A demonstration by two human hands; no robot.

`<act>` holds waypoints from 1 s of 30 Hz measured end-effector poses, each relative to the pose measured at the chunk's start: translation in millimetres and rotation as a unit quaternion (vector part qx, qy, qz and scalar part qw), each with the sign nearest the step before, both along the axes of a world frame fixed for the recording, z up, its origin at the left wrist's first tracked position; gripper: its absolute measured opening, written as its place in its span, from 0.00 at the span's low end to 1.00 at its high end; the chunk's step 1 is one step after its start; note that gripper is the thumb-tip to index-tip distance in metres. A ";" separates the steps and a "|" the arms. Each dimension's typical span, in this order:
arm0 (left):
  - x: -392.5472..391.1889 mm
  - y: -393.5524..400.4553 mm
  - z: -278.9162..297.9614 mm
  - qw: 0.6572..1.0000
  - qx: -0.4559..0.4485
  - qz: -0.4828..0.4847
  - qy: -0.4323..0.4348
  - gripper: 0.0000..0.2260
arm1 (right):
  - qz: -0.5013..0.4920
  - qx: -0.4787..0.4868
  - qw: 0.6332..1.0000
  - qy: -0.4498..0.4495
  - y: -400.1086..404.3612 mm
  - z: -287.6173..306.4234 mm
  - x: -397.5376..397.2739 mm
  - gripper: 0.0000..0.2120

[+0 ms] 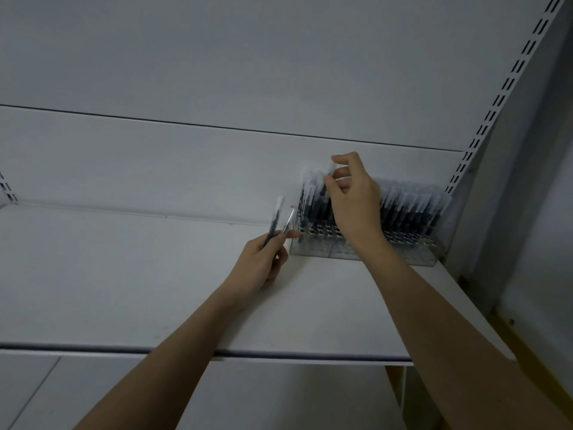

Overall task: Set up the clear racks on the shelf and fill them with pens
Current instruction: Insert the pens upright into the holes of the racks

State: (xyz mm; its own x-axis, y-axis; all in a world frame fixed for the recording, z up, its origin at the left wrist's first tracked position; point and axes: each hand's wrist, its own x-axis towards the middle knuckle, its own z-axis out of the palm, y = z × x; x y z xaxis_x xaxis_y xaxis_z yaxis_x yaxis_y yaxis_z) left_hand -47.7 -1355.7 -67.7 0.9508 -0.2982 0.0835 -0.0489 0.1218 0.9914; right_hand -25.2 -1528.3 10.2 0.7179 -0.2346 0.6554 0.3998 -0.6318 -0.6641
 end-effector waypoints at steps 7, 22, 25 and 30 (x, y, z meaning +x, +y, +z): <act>-1.1 0.6 -0.9 0.999 0.013 0.000 -0.040 0.09 | 0.013 -0.072 0.997 0.039 7.5 -20.0 0.1 0.10; -1.1 1.1 -3.2 0.997 0.037 -0.024 -0.059 0.12 | 0.089 0.195 0.973 0.090 31.8 -66.9 -46.7 0.13; -1.9 -0.1 -2.6 0.994 0.060 -0.040 -0.083 0.11 | 0.133 0.229 0.958 0.110 40.3 -78.1 -53.1 0.16; -4.2 -0.2 -3.0 0.990 0.083 -0.058 -0.100 0.09 | 0.132 0.255 0.953 0.096 35.7 -77.6 -55.1 0.15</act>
